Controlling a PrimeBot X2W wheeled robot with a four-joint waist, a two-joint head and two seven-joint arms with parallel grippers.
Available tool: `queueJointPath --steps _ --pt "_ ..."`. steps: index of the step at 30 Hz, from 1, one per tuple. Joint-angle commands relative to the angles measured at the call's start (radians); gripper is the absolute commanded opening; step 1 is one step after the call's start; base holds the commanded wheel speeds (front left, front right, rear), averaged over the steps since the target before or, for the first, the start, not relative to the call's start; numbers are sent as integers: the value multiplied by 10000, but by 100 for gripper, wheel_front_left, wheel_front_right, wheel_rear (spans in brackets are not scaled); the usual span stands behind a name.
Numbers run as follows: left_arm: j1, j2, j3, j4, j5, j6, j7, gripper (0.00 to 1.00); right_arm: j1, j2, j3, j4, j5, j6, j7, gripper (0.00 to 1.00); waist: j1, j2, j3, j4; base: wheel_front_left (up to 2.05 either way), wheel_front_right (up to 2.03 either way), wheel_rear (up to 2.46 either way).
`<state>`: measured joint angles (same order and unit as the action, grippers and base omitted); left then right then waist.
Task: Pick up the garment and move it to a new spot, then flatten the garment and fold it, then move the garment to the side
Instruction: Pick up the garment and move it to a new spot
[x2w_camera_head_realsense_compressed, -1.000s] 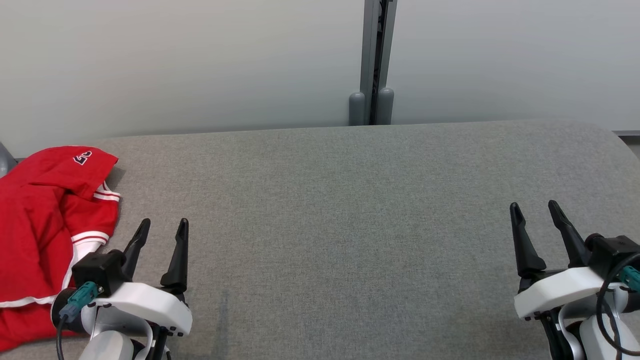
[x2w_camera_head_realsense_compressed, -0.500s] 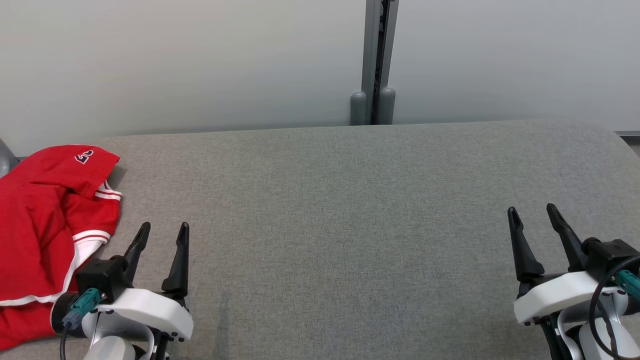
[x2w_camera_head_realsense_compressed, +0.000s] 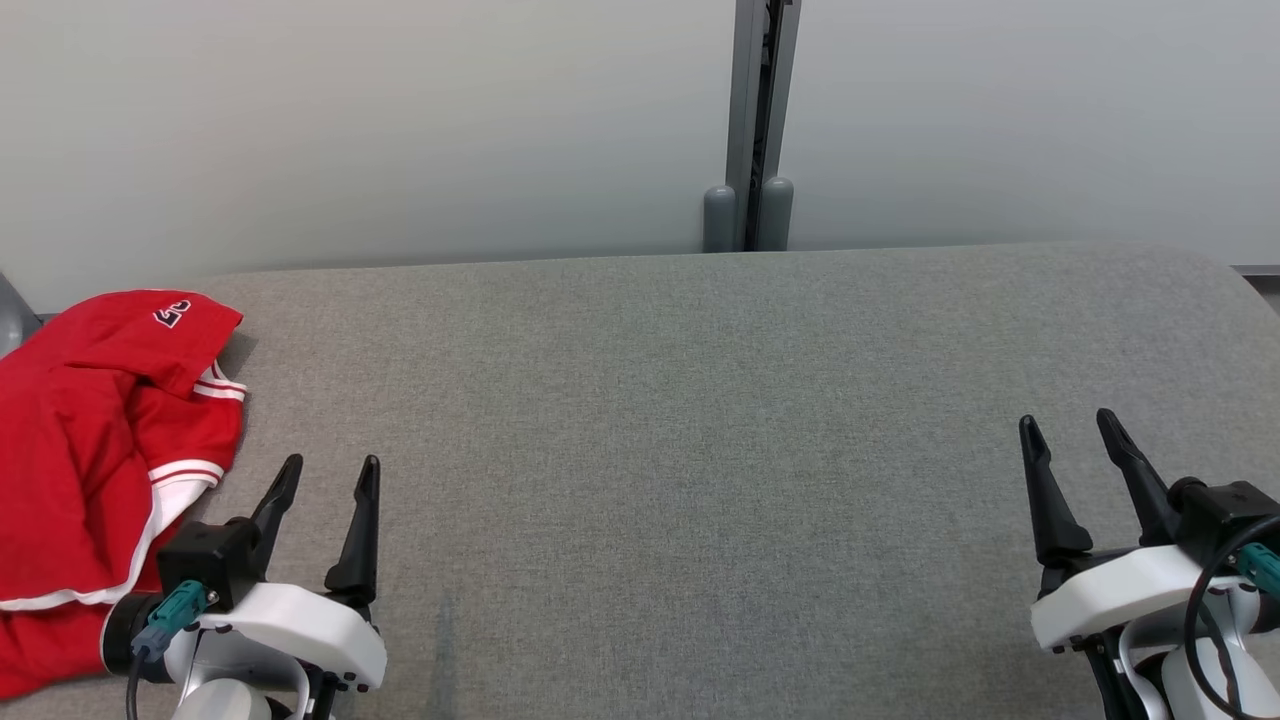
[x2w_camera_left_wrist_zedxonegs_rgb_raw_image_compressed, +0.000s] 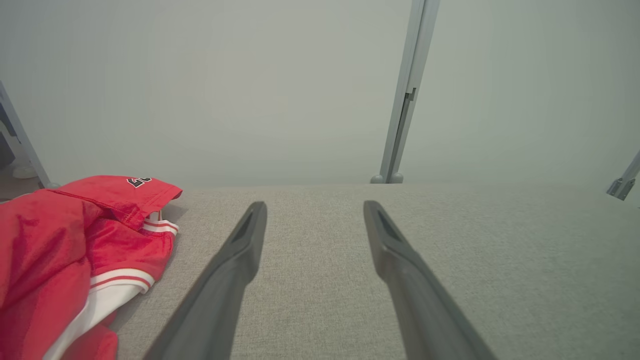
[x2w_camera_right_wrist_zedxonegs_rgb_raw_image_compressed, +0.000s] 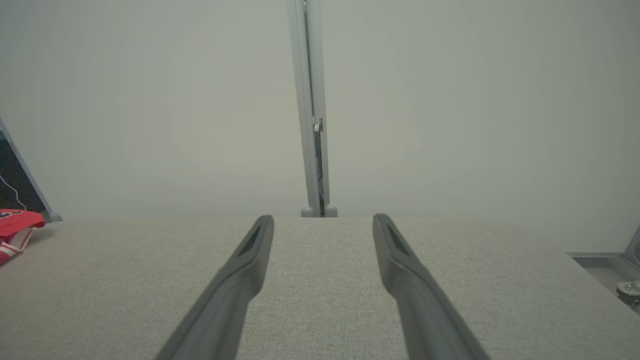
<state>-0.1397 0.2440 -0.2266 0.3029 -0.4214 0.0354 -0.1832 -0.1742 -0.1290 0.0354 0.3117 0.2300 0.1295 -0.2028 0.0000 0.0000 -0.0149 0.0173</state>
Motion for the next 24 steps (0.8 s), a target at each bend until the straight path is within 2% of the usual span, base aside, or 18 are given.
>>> queueJointPath --steps 1,14,19,24 --pt "49 78 -9 23 -25 31 18 100 88 -63 -45 55 36 22 -14 100 0 0 -1 2 0 0 0" --pt "-100 122 17 109 -209 95 -13 100 135 -120 -139 47 76 22 20 100 0 0 -13 171 0 0 0" --pt "-209 164 86 103 -225 203 -43 100 159 -132 -143 -145 -142 22 70 100 0 0 15 586 0 0 0" --pt "-323 222 197 116 -308 280 -108 100 154 -81 -90 -332 -294 22 140 100 0 0 47 1306 0 0 0"
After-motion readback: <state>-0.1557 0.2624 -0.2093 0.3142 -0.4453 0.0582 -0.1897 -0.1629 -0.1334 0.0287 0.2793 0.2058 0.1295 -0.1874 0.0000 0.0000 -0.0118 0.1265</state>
